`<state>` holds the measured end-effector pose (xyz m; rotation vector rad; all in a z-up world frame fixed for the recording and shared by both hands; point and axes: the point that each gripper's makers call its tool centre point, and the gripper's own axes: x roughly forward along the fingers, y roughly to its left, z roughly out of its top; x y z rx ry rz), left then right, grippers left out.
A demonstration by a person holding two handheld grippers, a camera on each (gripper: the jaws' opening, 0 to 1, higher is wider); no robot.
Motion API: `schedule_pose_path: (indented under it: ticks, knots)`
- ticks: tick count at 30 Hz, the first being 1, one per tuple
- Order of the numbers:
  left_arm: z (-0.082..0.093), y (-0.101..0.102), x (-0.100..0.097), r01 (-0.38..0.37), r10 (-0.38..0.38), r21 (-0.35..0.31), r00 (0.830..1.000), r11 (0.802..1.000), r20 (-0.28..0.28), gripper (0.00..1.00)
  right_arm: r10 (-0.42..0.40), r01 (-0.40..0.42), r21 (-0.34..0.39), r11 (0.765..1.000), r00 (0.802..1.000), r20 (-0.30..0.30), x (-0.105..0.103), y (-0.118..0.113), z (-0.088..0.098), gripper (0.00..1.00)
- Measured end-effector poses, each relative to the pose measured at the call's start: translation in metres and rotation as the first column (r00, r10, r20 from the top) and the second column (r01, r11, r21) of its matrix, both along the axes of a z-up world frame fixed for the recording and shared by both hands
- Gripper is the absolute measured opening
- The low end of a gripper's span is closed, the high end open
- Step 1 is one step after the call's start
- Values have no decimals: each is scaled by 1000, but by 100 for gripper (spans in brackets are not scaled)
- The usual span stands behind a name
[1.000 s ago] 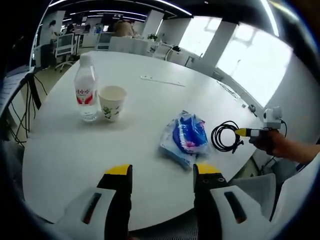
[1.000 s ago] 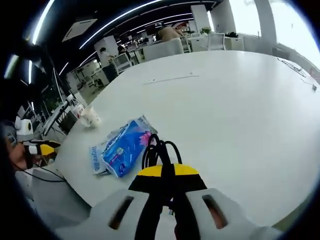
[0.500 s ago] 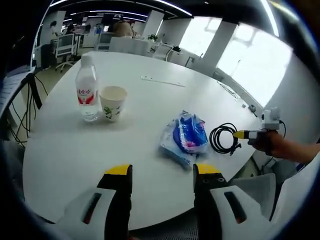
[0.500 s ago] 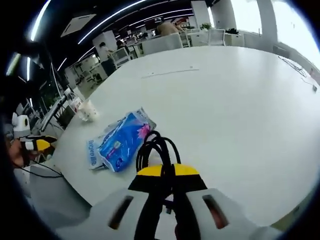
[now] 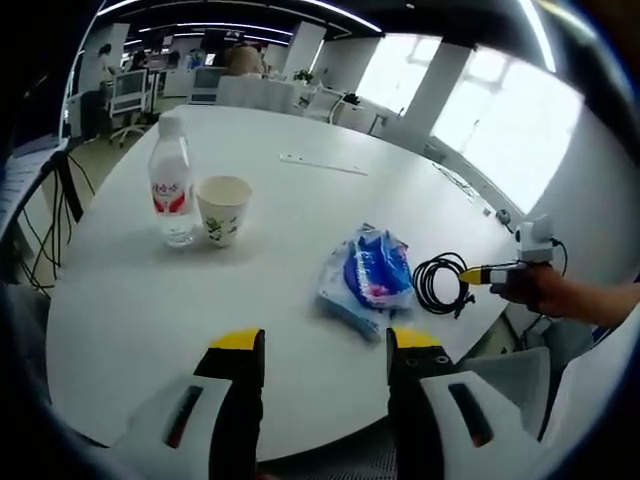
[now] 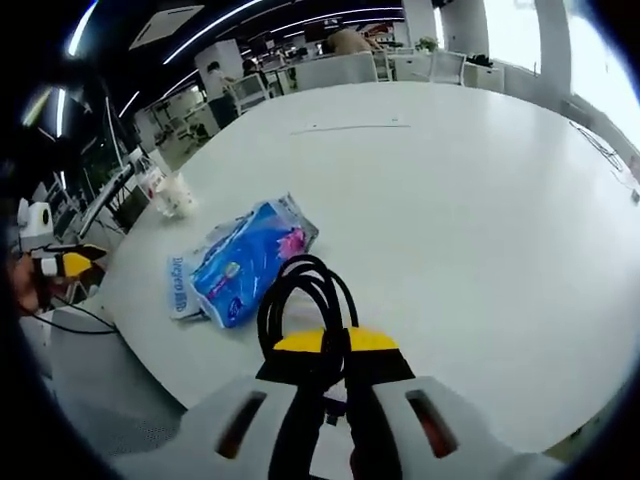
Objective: Arrange the tabletop items into an orderly group along one side of the table until the central work area is clear of visible clutter.
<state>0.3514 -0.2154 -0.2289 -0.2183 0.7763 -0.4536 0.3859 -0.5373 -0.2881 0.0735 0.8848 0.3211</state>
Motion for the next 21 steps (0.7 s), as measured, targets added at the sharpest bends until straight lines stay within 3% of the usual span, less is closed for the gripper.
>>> schedule_pose_path:
  ticks: [13, 21]
  knots:
    - [-3, 4, -3, -9, 9, 1, 1000, 1000, -4, 48, 59, -61, -30, 998, 997, -51, -8, 3, -13, 3]
    - [-4, 5, -4, -20, 20, -9, 1000, 1000, -5, 48, 79, -80, -29, 996, 996, -41, -3, 4, -8, 0]
